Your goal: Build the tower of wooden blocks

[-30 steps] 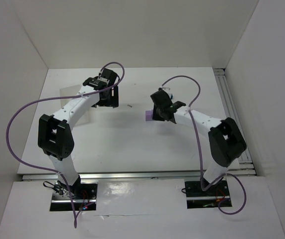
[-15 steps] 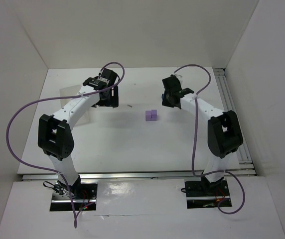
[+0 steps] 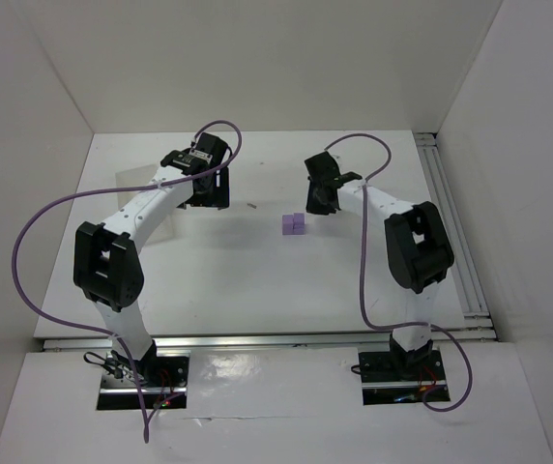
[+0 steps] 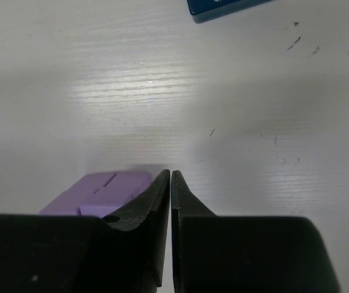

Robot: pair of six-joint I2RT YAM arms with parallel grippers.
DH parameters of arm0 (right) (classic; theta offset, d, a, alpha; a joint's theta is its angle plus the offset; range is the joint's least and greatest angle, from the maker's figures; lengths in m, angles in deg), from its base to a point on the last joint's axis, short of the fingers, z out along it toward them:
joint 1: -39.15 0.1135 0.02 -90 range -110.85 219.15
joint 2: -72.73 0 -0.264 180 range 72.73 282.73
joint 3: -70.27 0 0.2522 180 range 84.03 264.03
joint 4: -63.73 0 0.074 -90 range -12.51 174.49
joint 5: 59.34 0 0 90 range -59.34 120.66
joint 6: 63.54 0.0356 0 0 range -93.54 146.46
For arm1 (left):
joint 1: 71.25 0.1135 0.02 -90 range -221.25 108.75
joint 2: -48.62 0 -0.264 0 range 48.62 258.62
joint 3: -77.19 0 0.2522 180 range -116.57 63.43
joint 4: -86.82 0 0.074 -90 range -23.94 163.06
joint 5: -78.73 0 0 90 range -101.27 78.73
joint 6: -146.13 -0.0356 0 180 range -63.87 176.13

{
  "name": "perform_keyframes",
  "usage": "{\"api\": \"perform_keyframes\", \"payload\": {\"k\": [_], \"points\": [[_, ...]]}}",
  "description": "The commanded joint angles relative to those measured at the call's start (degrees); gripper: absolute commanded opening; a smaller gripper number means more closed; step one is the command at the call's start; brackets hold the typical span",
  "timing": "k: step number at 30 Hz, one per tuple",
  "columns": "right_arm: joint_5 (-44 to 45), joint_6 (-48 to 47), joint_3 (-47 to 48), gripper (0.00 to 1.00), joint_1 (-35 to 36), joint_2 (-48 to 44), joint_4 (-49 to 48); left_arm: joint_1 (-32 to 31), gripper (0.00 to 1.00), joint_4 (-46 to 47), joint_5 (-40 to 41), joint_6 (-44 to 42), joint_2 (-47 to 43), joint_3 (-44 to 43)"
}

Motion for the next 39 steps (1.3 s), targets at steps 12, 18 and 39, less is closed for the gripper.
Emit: {"api": "perform_keyframes", "payload": {"k": [12, 18, 39], "points": [[-4.2, -1.6, 1.8, 0.1, 1.0, 1.1, -1.8, 0.1, 0.97, -0.3, 1.0, -0.2, 0.0, -1.1], [-4.9, -1.6, 1.8, 0.1, 1.5, 1.6, -1.8, 0.1, 0.97, -0.3, 1.0, -0.2, 0.0, -1.1], [-4.9, -1.6, 3.4, 0.1, 2.1, 2.6, -1.8, 0.1, 0.97, -0.3, 1.0, -0.2, 0.0, -1.1]]}}
